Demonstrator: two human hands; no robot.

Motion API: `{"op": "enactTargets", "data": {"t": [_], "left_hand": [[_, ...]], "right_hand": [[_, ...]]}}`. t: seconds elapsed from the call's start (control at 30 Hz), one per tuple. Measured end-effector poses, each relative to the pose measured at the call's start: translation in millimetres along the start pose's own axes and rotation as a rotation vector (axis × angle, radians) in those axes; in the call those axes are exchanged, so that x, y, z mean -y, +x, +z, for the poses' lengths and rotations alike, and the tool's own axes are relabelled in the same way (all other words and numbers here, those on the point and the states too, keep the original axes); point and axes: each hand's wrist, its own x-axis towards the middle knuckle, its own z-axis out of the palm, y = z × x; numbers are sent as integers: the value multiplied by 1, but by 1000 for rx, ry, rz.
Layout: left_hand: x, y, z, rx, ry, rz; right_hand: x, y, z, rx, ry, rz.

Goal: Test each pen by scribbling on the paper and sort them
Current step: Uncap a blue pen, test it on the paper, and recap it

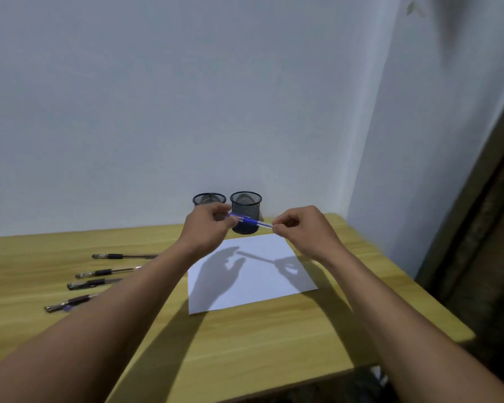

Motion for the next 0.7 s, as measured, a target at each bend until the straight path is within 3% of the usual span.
{"op": "enactTargets", "data": {"t": [0.2, 0.4, 0.7], "left_hand": [[-12, 24, 79, 195, 355, 180], [-20, 61, 179, 469, 596, 265], [-14, 102, 257, 597, 836, 241]], "right_hand": [[-65, 7, -45, -234, -74, 220], [-139, 28, -63, -364, -227, 469], [-196, 55, -55, -417, -459, 499]]}}
